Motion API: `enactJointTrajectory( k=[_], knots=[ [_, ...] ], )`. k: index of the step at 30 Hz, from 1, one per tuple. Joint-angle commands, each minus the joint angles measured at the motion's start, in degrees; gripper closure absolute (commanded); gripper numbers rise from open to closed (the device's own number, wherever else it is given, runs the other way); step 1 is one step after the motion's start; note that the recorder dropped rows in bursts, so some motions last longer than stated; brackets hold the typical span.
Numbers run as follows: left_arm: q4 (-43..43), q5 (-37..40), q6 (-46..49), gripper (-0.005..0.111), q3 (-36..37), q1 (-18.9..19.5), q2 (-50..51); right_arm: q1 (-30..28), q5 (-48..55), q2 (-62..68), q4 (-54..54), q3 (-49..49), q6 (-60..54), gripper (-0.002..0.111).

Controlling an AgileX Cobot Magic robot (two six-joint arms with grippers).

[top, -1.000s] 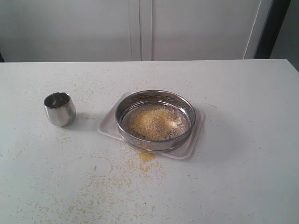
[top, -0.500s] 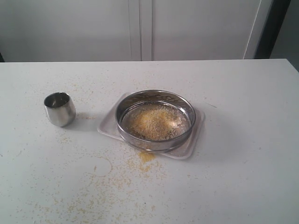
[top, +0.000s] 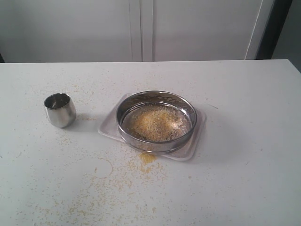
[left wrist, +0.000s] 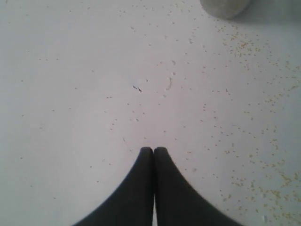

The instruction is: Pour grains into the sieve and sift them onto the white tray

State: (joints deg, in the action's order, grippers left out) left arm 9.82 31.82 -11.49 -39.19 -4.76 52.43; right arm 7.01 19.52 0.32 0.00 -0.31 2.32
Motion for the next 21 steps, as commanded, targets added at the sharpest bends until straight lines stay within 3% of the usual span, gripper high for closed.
enactJointTrajectory(
  k=[1, 21],
  knots=[
    [-3.9, -0.5, -1.0, 0.106, 1.4, 0.0, -2.8, 0.3, -0.3, -0.3, 0.0, 0.3, 0.2, 0.108],
    [-4.3, -0.6, 0.0, 0.106, 1.4, 0.0, -3.1, 0.3, -0.2, -0.3, 0.0, 0.3, 0.2, 0.108]
  ],
)
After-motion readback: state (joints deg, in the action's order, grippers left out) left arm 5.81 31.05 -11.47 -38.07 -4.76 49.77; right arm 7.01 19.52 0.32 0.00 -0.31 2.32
